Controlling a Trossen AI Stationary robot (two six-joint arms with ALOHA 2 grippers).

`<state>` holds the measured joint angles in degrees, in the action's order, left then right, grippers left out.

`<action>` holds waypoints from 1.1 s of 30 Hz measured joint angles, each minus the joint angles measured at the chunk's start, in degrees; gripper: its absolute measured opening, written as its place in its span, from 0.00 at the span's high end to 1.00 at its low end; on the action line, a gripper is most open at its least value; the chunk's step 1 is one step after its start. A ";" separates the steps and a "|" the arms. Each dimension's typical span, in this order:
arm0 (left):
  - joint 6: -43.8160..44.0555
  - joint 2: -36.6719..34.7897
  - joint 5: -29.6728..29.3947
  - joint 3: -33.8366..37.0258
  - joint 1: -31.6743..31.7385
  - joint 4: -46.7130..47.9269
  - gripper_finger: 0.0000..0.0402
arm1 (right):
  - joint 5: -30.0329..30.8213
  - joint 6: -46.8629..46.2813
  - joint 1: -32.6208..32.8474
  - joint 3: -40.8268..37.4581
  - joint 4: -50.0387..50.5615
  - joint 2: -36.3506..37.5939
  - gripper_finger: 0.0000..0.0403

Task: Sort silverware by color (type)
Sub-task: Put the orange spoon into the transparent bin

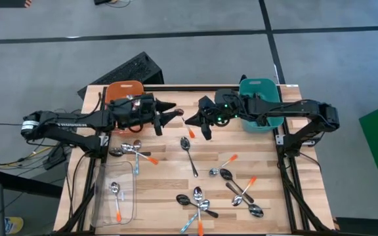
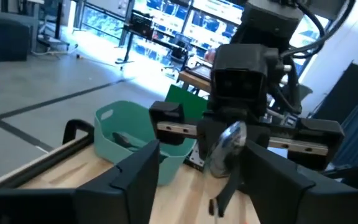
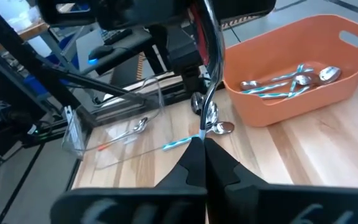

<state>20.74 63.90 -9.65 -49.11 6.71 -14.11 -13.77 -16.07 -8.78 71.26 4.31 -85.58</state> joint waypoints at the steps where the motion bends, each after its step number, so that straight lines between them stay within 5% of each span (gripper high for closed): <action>1: -0.41 0.60 0.30 -0.56 0.23 0.06 0.52 | 0.01 0.09 -0.03 0.00 -0.01 0.00 0.99; 12: -0.84 0.85 1.90 -2.53 2.83 2.73 0.97 | 0.07 0.06 -0.70 0.05 -0.37 0.00 0.99; 22: 4.42 -2.52 4.95 -2.53 3.65 15.22 1.00 | 0.14 -4.71 -1.39 0.09 0.00 0.00 0.84; 33: 27.84 -17.36 17.60 -2.55 -1.02 53.55 1.00 | 0.33 -9.62 -5.02 0.09 8.81 0.00 0.78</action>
<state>48.58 46.55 7.95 -51.66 5.69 39.44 -13.43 -25.69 -13.80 71.35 13.12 -85.58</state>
